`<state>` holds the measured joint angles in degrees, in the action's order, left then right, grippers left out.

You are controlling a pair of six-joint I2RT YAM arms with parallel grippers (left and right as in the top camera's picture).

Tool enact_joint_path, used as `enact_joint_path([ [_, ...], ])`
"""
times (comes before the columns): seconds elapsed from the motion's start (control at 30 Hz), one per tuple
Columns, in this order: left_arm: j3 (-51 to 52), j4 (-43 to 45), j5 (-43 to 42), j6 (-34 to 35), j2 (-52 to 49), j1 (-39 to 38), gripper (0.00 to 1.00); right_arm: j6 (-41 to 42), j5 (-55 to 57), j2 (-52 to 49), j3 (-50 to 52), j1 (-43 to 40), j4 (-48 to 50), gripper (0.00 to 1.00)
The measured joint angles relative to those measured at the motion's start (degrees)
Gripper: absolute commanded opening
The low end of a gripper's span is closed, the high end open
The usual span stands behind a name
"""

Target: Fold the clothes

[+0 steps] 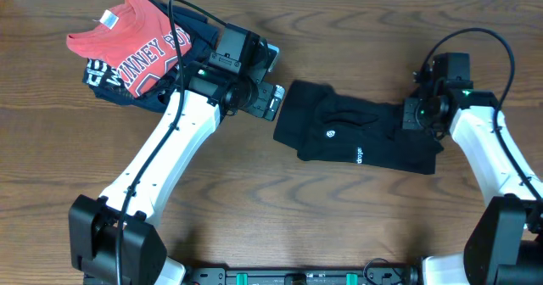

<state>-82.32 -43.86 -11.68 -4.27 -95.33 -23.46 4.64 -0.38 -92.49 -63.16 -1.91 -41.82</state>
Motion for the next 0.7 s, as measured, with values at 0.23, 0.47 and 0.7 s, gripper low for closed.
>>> enact_joint_path([
  [0.23, 0.0, 0.0, 0.0, 0.0, 0.0, 0.0, 0.86, 0.7, 6.9, -0.6, 0.0, 0.2, -1.3, 0.01],
  [0.47, 0.0, 0.0, 0.0, 0.0, 0.0, 0.0, 0.86, 0.7, 11.9, -0.6, 0.0, -1.2, -1.8, 0.01],
  [0.7, 0.0, 0.0, 0.0, 0.0, 0.0, 0.0, 0.86, 0.7, 11.7, -0.6, 0.0, -3.4, -2.1, 0.01],
])
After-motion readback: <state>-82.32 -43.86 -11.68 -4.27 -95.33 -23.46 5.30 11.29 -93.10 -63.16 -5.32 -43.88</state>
